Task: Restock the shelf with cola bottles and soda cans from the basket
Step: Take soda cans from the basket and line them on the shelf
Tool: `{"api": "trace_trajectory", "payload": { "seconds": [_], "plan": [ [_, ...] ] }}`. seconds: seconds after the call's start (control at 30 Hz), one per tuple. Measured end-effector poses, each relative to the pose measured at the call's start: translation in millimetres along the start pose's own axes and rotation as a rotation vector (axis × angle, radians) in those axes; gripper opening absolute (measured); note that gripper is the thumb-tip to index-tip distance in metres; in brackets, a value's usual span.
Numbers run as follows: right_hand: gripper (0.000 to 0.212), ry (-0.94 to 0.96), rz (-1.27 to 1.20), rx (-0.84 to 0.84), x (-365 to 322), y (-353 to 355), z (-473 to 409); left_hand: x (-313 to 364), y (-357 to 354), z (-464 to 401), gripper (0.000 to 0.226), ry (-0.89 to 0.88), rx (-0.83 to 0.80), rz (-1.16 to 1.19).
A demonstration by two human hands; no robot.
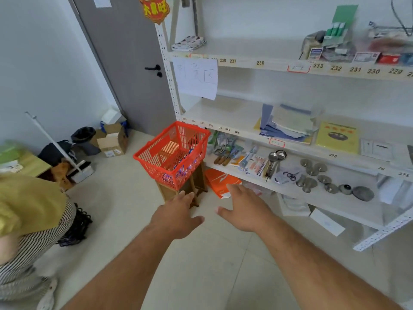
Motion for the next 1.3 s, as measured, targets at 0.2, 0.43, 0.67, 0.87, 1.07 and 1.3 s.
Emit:
{"api": "trace_trajectory", "payload": {
  "seconds": [0.2, 0.43, 0.67, 0.87, 1.07, 1.3],
  "plan": [
    [0.091, 0.044, 0.018, -0.052, -13, 0, -80, -22, 13, -63, 0.084, 0.057, -0.039, 0.029],
    [0.092, 0.030, 0.051, -0.105, -41, -18, -199, -80, 32, -165, 0.073, 0.069, -0.046, 0.110],
    [0.078, 0.014, 0.058, -0.137, -84, -33, -306, -156, 50, -268, 0.075, 0.117, -0.076, 0.221],
    [0.065, 0.019, 0.033, -0.206, -90, -39, -383, -190, 40, -345, 0.069, 0.169, -0.118, 0.318],
    [0.077, 0.091, 0.009, -0.281, -90, -58, -483, -205, 37, -415, 0.058, 0.274, -0.165, 0.380],
    [0.072, 0.151, 0.011, -0.468, -76, -102, -589, -220, 9, -491, 0.052, 0.568, -0.149, 0.606]
  ]
}}
Point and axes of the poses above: each hand's wrist, its own z-axis away from the middle knuckle, its own y-axis out of the back of the hand, x = y × z, the point moved 6 cm from there along -z, towards the middle knuckle, and after that the axes turned 2 degrees about x, right-handed, at the moved point
